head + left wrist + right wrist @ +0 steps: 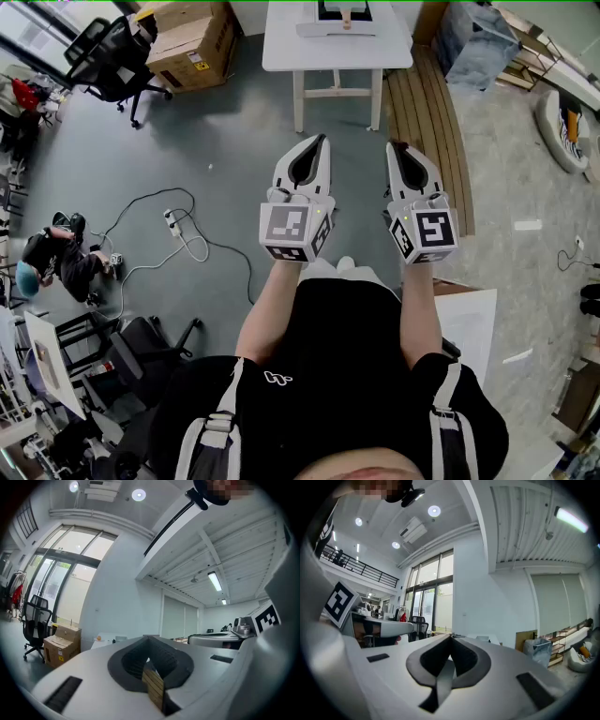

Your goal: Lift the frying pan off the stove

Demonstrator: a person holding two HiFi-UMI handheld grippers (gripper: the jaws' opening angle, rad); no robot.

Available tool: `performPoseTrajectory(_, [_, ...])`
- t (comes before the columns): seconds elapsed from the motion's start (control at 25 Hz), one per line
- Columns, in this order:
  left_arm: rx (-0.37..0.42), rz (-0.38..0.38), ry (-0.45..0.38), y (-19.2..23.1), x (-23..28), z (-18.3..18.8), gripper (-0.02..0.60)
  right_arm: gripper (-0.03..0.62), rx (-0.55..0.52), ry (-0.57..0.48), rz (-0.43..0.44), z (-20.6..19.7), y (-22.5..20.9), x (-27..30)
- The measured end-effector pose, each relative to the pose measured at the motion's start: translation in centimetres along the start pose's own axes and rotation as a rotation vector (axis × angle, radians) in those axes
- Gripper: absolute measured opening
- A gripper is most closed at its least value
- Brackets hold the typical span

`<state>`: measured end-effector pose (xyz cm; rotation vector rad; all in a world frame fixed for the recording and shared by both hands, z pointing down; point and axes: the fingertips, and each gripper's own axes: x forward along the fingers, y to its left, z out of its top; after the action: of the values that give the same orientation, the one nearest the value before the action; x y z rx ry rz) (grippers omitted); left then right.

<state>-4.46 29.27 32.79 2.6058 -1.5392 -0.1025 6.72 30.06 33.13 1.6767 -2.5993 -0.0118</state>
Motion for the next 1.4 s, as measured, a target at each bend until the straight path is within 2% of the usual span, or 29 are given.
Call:
performPoseTrajectory(0.4, [-0.012,-0.011,0.003,0.4,0.7,-0.3,0.000,0.002,0.024,-0.017,0.020,0.1,0.4,1.0])
performPoseTrajectory(0.52, [-0.012,-0.015,0.000,1.1,0.7,-0.2,0.000,0.002,0.064,-0.036,0.012,0.2,0.4,1.6])
performPoseTrajectory(0.8, [-0.033,0.005,-0.002,3.6,0.1,0.2,0.000,0.002,0.078,-0.023,0.001,0.2,1.3,3.4])
performPoseTrajectory(1.04, [-0.038,-0.057,-0.011,3.5,-0.1,0.3,0.000,0.003,0.089,-0.035,0.033,0.0,3.6,5.6])
performPoseTrajectory(1.28, [-0.067,0.008,-0.022,7.5,0.5,0.4,0.000,0.002,0.111,-0.058,0.030,0.7,2.6,7.7])
performPoseTrajectory(1.4, [-0.069,-0.013,-0.012,7.7,2.5,-0.4,0.000,0.002,0.150,-0.058,0.039,-0.3,1.7,9.4])
